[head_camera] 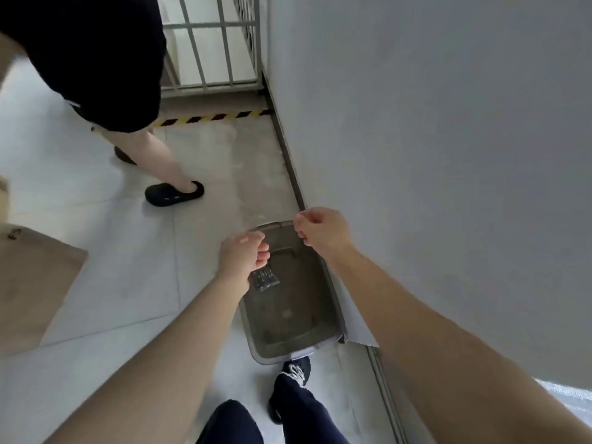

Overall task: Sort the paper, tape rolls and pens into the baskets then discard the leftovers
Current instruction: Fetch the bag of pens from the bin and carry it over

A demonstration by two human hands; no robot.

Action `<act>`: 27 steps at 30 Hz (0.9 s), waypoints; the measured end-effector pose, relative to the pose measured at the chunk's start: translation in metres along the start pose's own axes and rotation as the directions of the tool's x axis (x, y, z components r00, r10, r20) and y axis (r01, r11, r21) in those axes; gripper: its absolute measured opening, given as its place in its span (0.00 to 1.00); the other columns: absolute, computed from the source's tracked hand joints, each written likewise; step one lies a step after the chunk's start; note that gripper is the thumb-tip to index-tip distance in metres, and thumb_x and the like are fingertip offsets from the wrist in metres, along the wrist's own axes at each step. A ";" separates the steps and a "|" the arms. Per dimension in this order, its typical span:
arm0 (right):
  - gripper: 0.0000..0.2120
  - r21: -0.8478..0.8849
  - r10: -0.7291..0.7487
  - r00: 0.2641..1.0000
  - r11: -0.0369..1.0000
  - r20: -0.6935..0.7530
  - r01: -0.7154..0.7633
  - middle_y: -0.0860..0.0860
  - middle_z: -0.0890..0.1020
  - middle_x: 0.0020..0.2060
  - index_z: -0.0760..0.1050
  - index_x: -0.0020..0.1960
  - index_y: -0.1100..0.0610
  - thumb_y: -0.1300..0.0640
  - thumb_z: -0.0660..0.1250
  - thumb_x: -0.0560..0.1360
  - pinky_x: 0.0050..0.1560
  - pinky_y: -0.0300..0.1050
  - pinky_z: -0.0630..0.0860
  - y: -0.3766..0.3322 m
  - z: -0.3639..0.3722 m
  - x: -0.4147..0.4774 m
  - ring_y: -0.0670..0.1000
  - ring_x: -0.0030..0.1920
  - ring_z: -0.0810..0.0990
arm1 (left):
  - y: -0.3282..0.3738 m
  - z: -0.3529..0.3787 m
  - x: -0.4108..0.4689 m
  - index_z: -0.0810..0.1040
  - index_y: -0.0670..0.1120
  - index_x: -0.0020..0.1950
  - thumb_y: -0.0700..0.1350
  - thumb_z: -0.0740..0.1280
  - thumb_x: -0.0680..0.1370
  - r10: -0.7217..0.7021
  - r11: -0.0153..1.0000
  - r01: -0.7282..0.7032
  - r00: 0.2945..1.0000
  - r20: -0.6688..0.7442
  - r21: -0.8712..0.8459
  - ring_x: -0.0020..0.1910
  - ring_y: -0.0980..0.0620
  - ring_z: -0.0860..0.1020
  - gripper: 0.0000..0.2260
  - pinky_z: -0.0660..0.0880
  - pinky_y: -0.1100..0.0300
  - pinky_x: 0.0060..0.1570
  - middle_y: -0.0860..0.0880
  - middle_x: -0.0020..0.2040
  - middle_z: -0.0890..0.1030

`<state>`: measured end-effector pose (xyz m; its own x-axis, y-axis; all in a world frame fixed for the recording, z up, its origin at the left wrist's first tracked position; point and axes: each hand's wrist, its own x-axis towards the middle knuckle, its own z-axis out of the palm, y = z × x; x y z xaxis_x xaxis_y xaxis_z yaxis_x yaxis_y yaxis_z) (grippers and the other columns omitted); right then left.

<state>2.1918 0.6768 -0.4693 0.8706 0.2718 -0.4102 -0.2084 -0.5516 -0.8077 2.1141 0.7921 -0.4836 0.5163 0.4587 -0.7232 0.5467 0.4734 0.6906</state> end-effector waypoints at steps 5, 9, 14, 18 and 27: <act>0.09 0.004 0.057 0.997 0.998 0.060 -0.058 0.49 0.82 0.40 0.82 0.50 0.58 0.55 0.68 0.75 0.57 0.54 0.78 0.050 0.028 0.055 0.50 0.45 0.80 | -0.033 0.005 0.075 0.73 0.44 0.40 0.38 0.62 0.79 -0.069 0.998 0.070 0.995 -0.068 0.009 0.32 0.49 0.70 0.08 0.71 0.62 0.35 0.45 0.34 0.71; 0.08 -0.031 0.129 0.989 0.991 0.075 -0.127 0.50 0.84 0.45 0.81 0.51 0.56 0.53 0.68 0.75 0.58 0.52 0.78 0.102 0.056 0.093 0.50 0.48 0.81 | -0.073 0.008 0.136 0.72 0.45 0.38 0.38 0.61 0.80 -0.104 0.994 0.107 0.990 -0.097 0.023 0.32 0.51 0.69 0.11 0.70 0.65 0.34 0.46 0.34 0.71; 0.08 -0.062 0.190 0.980 0.981 0.064 -0.186 0.49 0.83 0.42 0.81 0.49 0.55 0.52 0.68 0.75 0.54 0.53 0.79 0.188 0.104 0.145 0.50 0.46 0.81 | -0.137 0.014 0.217 0.75 0.43 0.43 0.38 0.62 0.80 -0.130 0.991 0.133 0.979 -0.160 0.009 0.34 0.53 0.74 0.07 0.71 0.66 0.35 0.47 0.36 0.75; 0.06 -0.080 0.226 0.973 0.972 0.055 -0.221 0.49 0.84 0.43 0.81 0.48 0.54 0.52 0.68 0.75 0.53 0.50 0.79 0.258 0.147 0.187 0.50 0.46 0.81 | -0.193 0.023 0.287 0.78 0.46 0.40 0.38 0.60 0.80 -0.158 0.987 0.163 0.968 -0.193 0.009 0.42 0.49 0.78 0.11 0.75 0.57 0.49 0.45 0.42 0.80; 0.05 -0.135 0.288 0.955 0.951 0.075 -0.277 0.46 0.82 0.43 0.81 0.48 0.51 0.53 0.68 0.74 0.45 0.38 0.71 0.403 0.226 0.270 0.46 0.46 0.79 | -0.312 0.038 0.430 0.80 0.45 0.44 0.37 0.60 0.77 -0.210 0.975 0.222 0.950 -0.233 0.025 0.46 0.47 0.77 0.10 0.70 0.55 0.47 0.43 0.47 0.80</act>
<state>2.2420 0.7058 -1.0013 0.7375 0.1596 -0.6562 -0.3791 -0.7063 -0.5979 2.1908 0.8127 -1.0102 0.2220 0.5111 -0.8303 0.6641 0.5443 0.5126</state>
